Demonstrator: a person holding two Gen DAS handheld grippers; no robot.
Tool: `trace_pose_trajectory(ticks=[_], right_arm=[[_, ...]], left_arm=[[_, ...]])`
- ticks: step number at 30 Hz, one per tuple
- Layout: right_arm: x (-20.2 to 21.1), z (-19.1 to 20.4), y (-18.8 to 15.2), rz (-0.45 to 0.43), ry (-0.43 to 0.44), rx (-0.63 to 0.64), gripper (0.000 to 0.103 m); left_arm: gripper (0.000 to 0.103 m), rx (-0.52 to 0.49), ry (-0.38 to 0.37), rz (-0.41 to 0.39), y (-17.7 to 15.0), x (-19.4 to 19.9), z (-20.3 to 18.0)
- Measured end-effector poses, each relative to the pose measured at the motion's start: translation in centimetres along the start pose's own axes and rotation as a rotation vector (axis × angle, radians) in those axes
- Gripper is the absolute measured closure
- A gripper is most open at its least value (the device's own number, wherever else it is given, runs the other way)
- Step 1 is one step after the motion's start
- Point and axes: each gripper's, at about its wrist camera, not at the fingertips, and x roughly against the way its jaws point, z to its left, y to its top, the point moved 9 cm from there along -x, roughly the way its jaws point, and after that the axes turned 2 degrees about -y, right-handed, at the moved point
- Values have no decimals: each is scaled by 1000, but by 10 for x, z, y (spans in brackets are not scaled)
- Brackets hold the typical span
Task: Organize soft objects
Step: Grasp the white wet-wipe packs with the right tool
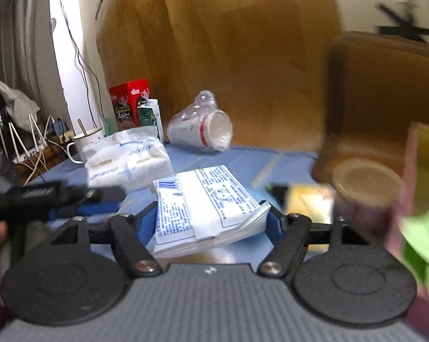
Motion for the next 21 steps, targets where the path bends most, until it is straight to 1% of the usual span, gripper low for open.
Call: trace_pose_trajectory(ticks=[2, 4, 6, 9, 12, 14, 17, 21], right_arm=[[27, -8, -24, 9, -23, -9, 27], [43, -14, -44, 34, -36, -11, 27], [54, -15, -62, 59, -36, -12, 27], [67, -12, -76, 67, -12, -3, 27], [71, -8, -82, 70, 8, 24, 24], [71, -9, -86, 68, -19, 42, 20], [77, -18, -98, 78, -74, 64, 19], [92, -24, -108, 57, -101, 79, 17]], left_arm=[[36, -33, -74, 64, -17, -7, -30], [37, -75, -140, 143, -37, -17, -62], [37, -128, -163, 211, -54, -26, -87], [37, -180, -170, 294, -77, -40, -112], [37, -180, -136, 362, -93, -54, -117], [36, -194, -121, 366, -99, -55, -120], [36, -192, -124, 385, -104, -55, -123], [36, -224, -120, 401, -111, -55, -133]])
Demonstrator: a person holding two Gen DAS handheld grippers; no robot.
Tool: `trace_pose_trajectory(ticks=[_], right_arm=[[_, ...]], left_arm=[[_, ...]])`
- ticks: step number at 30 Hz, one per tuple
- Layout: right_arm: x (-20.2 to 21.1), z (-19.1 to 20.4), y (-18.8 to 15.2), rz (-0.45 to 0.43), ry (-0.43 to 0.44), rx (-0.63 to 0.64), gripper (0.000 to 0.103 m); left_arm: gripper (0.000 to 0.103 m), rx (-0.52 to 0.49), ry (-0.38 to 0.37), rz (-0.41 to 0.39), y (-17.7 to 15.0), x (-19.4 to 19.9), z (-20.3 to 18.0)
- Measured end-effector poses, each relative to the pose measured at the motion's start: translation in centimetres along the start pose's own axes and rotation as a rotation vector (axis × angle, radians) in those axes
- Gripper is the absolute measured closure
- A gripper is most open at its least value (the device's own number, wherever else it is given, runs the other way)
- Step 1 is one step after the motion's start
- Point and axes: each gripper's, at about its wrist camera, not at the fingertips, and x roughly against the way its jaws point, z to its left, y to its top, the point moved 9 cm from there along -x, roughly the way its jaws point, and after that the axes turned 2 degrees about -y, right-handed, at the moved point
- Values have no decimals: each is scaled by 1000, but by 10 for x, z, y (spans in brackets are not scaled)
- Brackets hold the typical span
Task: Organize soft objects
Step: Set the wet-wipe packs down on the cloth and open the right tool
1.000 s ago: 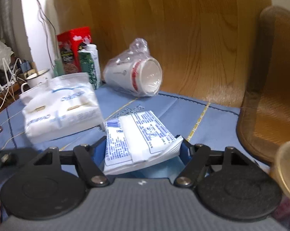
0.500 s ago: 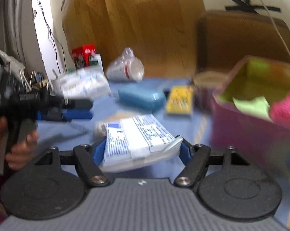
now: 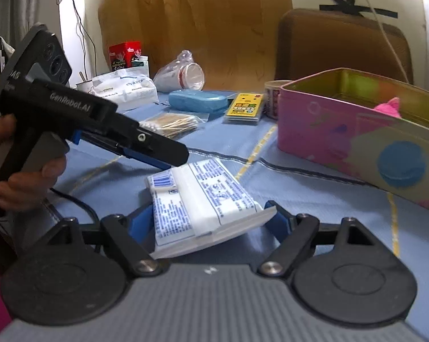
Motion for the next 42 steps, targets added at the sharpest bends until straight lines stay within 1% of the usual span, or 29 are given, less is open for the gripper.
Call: trace_pose_trajectory(ticks=[4, 7, 10, 12, 13, 16, 19, 22, 25, 30, 31, 33, 36, 39, 42], right_arm=[[7, -5, -5, -24, -58, 24, 13], [13, -14, -8, -47, -114, 34, 13], [17, -29, -9, -69, -208, 27, 13], [20, -41, -10, -70, -255, -3, 13], [21, -45, -10, -71, -260, -21, 13], [29, -49, -8, -94, -253, -64, 13], [33, -49, -4, -115, -263, -85, 13], [32, -50, -2, -115, -281, -139, 13], [30, -53, -2, -109, -286, -212, 13], [26, -54, -8, -68, -274, -304, 13], [27, -53, -9, -68, -279, -305, 12], [26, -50, -9, -58, -275, -300, 11], [24, -46, -10, -48, -260, -295, 5], [23, -43, -11, -59, -253, -303, 0], [24, -41, -12, -82, -267, -296, 0]], left_arm=[[34, -47, 19, 9, -3, -8, -11], [33, -76, 48, 7, -3, -12, -16], [33, -101, 85, 5, -2, -15, -20], [33, -112, 117, 6, -1, -15, -21], [33, -116, 143, 8, -1, -15, -20], [27, -125, 231, 3, 2, -10, -13], [26, -129, 317, -11, 3, -3, -2], [26, -130, 378, -26, 3, 4, 7], [26, -127, 422, -35, 3, 11, 14], [25, -135, 465, -57, 2, 18, 22], [22, -138, 470, -59, 2, 18, 23], [21, -142, 479, -65, 1, 19, 25], [20, -145, 484, -72, 1, 20, 27], [19, -150, 485, -76, 1, 21, 28], [16, -158, 487, -79, -1, 21, 28]])
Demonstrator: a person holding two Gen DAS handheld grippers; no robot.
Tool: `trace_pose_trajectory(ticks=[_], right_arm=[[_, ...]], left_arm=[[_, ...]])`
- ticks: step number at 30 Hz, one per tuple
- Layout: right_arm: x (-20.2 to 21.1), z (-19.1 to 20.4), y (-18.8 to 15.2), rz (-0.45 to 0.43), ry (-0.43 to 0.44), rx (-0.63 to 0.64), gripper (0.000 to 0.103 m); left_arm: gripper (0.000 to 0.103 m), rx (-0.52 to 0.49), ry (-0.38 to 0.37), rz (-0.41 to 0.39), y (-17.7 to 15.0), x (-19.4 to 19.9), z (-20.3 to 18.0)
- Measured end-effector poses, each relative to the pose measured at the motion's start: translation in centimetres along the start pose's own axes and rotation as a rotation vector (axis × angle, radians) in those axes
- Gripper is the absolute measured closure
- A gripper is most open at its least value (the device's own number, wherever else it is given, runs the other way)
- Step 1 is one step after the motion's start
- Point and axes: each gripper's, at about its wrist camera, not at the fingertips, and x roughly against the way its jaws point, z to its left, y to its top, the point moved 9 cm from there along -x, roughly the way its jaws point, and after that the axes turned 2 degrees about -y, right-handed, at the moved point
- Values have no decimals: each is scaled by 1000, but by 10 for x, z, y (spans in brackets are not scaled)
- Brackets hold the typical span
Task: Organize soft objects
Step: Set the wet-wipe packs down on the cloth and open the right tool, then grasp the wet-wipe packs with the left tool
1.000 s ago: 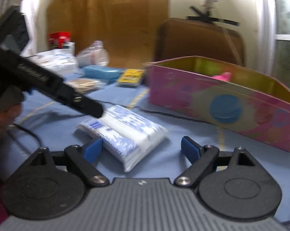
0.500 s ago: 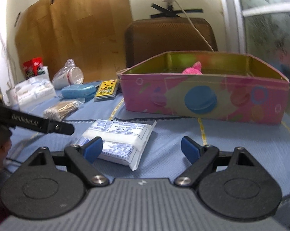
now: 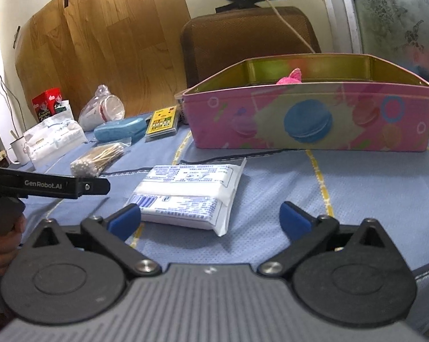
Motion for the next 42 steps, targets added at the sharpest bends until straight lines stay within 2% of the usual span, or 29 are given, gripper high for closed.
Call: trace_pose_trajectory(ticks=[3, 5, 8, 12, 16, 24, 31, 33, 38, 42], right_arm=[[1, 2, -2, -22, -15, 13, 0], [1, 3, -4, -46, -25, 17, 0], [1, 6, -6, -68, -47, 57, 0], [-3, 14, -15, -84, -110, 184, 0], [-2, 13, -15, -102, -130, 162, 0], [-2, 16, -16, -112, -162, 149, 0], [1, 17, -17, -91, -178, 150, 0], [2, 17, -18, -84, -173, 154, 0], [3, 18, -18, -77, -159, 174, 0], [5, 22, -18, -88, -154, 209, 0]], left_arm=[[10, -6, -1, -2, -1, 0, 1], [0, 5, -15, -1, -2, -1, 1], [0, 20, -37, -23, -4, 0, 2], [0, 118, -103, -76, -4, 8, 10], [0, 141, -144, -82, -4, 10, 14], [0, 117, -149, -82, -5, 9, 12], [1, 64, -97, -50, -7, 10, 7], [4, 78, -112, -37, -5, 11, 7], [19, 80, -125, 0, 0, 8, 3], [23, 57, -171, 35, 6, 2, -15]])
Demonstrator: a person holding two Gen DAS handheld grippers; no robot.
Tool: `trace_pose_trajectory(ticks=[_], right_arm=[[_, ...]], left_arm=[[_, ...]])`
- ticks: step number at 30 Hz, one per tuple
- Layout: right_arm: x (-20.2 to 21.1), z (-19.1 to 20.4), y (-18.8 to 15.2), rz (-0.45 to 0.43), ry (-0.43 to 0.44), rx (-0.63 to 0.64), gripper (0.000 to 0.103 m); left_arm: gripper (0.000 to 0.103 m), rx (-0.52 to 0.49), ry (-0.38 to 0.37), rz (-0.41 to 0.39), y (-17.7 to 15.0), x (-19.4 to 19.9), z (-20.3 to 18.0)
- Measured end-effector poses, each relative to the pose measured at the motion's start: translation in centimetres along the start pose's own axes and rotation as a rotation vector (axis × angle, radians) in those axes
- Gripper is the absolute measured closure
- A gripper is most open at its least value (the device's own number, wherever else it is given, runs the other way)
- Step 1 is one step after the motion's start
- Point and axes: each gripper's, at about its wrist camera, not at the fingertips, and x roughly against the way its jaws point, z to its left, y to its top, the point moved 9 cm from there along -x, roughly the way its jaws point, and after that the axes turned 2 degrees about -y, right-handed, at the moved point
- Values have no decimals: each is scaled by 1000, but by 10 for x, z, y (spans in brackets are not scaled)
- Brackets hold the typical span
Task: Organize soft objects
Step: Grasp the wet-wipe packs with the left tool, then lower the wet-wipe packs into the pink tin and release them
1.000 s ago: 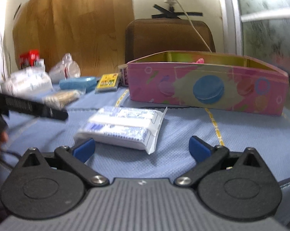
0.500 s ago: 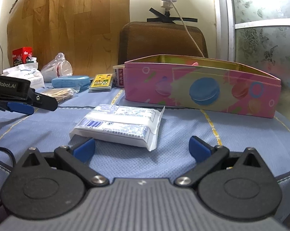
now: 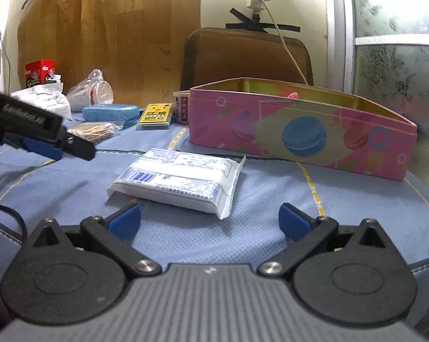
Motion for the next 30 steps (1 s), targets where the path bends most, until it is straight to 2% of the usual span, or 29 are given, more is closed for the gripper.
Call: trace_pose_trajectory(ticks=[4, 6, 8, 9, 11, 12, 13, 16, 20, 24, 26, 30], right_arm=[[2, 1, 5, -33, -2, 45, 6], [2, 0, 6, -41, 5, 53, 7], [0, -2, 6, -31, 23, 39, 11], [-2, -4, 4, -15, 36, 28, 19], [-4, -5, 4, -8, 81, -15, 31], [-3, -2, 5, -12, 97, 4, 45], [-2, 2, 6, -16, 100, 25, 54], [2, 3, 8, -30, 95, 44, 65], [14, -17, 34, -135, 70, -9, 65], [11, -47, 77, -235, 19, -22, 65], [-3, -61, 93, -241, -3, -32, 65], [-45, -83, 108, -206, -41, -23, 65]], left_arm=[[25, -32, -44, 41, 4, -15, -23], [29, -48, -86, 62, 5, -21, -37], [38, -82, -110, 73, 6, -28, -51], [39, -101, -119, 74, 7, -30, -57], [53, -112, -165, 88, 6, -35, -70], [54, -109, -163, 89, 7, -35, -73], [57, -115, -159, 87, 8, -35, -78], [62, -170, -159, 29, 22, -22, -90], [62, -218, -213, -67, 60, -5, -114], [60, -233, -227, -118, 104, -17, -130], [60, -210, -224, -123, 124, -35, -132], [60, -192, -156, -104, 146, -77, -129]])
